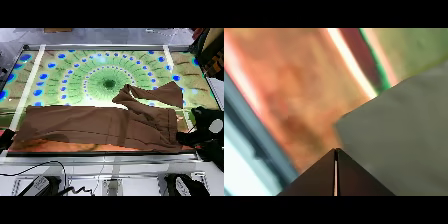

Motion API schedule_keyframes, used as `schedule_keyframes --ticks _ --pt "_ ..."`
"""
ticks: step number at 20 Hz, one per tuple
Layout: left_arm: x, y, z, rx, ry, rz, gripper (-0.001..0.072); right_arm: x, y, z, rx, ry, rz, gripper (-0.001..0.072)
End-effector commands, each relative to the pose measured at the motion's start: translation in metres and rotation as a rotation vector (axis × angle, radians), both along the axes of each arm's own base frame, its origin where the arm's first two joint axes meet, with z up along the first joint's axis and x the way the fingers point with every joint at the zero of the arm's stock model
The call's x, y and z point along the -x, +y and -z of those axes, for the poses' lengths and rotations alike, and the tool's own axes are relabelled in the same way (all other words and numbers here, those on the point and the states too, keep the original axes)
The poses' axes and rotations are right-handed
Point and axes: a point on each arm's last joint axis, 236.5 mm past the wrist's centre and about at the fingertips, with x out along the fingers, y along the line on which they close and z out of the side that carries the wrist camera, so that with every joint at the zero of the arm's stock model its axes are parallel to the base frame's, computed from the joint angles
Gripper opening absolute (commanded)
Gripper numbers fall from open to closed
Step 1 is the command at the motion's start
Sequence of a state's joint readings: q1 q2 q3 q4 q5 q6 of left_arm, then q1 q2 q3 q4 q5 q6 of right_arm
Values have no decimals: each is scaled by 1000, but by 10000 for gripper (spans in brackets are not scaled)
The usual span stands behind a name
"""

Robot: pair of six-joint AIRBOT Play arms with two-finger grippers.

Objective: Fold the clothes and pants, and hang the long-sleeved shirts on hangers.

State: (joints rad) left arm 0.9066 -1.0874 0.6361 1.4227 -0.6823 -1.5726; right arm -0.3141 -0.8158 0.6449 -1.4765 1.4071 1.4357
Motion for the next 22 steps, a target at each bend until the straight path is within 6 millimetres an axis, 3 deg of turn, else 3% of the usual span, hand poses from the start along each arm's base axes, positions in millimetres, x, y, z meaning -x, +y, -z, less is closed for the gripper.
schedule_keyframes --ticks 1,6,8,9,10,11,17,22 --pt "23 15 -1 -85 116 73 12 32 0 10 4 114 -54 24" --pt "27 48 -31 -175 54 -4 13 25 -6 11 29 85 -54 24" --pt "26 43 -26 -134 39 -46 56 20 -7 11 36 66 -52 24" --pt "24 36 -21 -94 30 -57 315 17 -8 11 38 54 -50 24" --pt "19 30 -16 -49 11 -74 625 15 -7 11 36 44 -49 24" --pt "13 23 -11 4 -20 -98 703 13 -7 11 34 36 -47 24" --pt "-22 -5 7 197 -152 -120 695 12 -7 11 36 32 -47 24" --pt "-23 -3 21 221 -144 -142 612 12 -7 11 35 33 -47 25"
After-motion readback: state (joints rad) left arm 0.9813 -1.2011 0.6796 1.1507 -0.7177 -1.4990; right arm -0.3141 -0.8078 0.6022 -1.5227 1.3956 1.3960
